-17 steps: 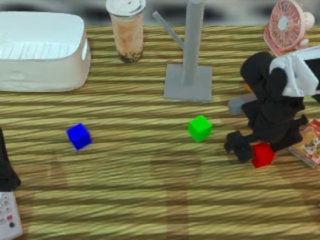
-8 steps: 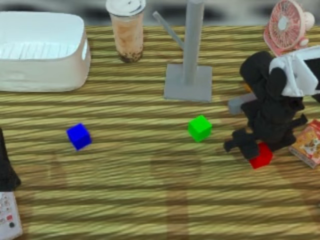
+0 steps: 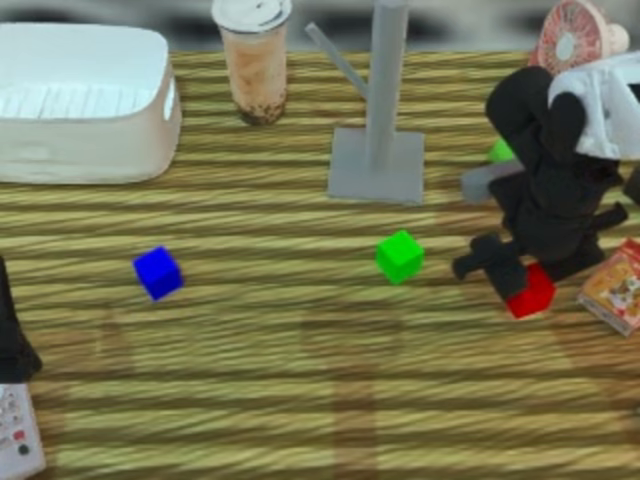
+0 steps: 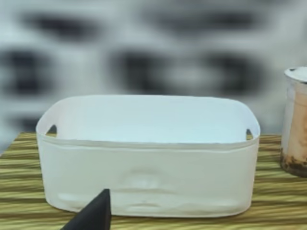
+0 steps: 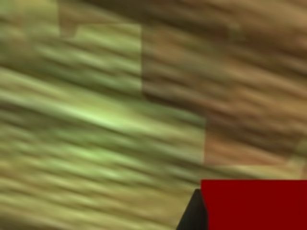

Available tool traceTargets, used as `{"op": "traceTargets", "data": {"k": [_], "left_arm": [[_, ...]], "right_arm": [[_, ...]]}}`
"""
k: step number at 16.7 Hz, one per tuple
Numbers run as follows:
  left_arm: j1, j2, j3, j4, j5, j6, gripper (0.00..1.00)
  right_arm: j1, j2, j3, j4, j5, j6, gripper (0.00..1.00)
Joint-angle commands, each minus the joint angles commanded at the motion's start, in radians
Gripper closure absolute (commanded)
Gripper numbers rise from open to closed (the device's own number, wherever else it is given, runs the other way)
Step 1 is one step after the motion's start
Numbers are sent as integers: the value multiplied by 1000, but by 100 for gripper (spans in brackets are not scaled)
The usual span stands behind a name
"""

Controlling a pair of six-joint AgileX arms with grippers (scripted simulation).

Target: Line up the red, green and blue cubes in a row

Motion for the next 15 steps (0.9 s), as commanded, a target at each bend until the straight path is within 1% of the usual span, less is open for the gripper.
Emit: {"op": "traceTargets", "data": {"k": [3,9,12,15], "left_arm": [[0,0,0,0,0,0,0],[0,0,0,0,0,0,0],[0,0,0,0,0,0,0],[0,0,0,0,0,0,0]], "right_arm": [[5,-45,45,-87,0,-4,100],[12,-39,62,-101,0,11,100],[82,20,155,-145,4,111,100],[193,105,300,-213,11,296,100]]}}
